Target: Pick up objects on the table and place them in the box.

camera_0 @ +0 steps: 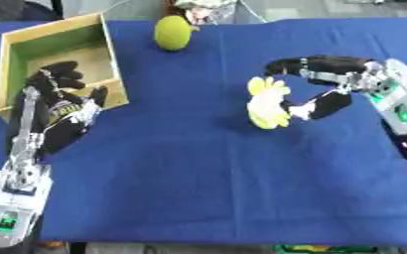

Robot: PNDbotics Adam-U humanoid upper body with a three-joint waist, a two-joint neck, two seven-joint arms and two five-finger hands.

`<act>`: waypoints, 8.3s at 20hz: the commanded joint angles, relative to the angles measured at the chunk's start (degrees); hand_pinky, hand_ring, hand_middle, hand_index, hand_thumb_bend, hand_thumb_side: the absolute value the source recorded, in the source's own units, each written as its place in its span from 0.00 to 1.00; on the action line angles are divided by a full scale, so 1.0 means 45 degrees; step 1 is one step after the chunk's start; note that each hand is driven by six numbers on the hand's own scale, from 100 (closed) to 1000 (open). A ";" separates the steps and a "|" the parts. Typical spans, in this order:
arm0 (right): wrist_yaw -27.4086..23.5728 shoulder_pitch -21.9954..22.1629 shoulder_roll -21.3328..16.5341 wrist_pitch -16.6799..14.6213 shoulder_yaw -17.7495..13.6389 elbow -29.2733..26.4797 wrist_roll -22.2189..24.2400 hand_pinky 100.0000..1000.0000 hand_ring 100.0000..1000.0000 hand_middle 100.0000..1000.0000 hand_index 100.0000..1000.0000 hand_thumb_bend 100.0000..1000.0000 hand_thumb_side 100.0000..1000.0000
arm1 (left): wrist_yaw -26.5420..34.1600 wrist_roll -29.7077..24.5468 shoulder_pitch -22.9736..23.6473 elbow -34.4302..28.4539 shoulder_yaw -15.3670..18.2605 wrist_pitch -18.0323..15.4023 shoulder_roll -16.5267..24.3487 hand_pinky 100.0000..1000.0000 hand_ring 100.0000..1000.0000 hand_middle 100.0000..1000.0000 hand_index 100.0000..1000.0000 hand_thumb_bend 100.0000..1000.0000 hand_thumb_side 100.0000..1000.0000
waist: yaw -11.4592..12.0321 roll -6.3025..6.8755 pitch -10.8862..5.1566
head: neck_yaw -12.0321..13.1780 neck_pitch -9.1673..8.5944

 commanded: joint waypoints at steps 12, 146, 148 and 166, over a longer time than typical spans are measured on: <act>0.0778 -0.0270 0.0389 -0.1178 0.0022 0.0579 0.1126 0.90 1.00 0.96 0.98 0.01 0.53 | 0.0026 -0.0072 -0.0152 -0.0165 -0.0011 -0.0029 0.0188 0.45 0.58 0.56 0.74 0.43 0.30 | 0.0020 0.0008 -0.0194 | -0.0056 0.0064; 0.4581 -0.4161 0.0498 0.5910 -0.5154 0.4788 -0.8425 0.80 0.83 0.89 0.96 0.00 0.35 | 0.1567 0.1208 -0.2318 -0.1635 -0.0915 -0.1448 -0.0723 0.43 0.52 0.50 0.72 0.40 0.26 | 0.5545 -0.1309 0.0578 | -0.5091 -0.1655; 0.4713 -0.4091 0.0417 0.5930 -0.5236 0.5200 -0.8553 0.81 0.83 0.89 0.96 0.00 0.36 | 0.1560 0.1196 -0.2316 -0.1639 -0.0906 -0.1454 -0.0718 0.43 0.52 0.50 0.72 0.40 0.26 | 0.5537 -0.1302 0.0592 | -0.5061 -0.1678; 0.4937 -0.3741 0.0635 0.6083 -0.5362 0.6626 -0.8606 0.80 0.81 0.83 0.93 0.00 0.42 | 0.1578 0.1134 -0.2329 -0.1645 -0.0901 -0.1484 -0.0769 0.43 0.52 0.50 0.73 0.40 0.26 | 0.5635 -0.1193 0.0734 | -0.5178 -0.1795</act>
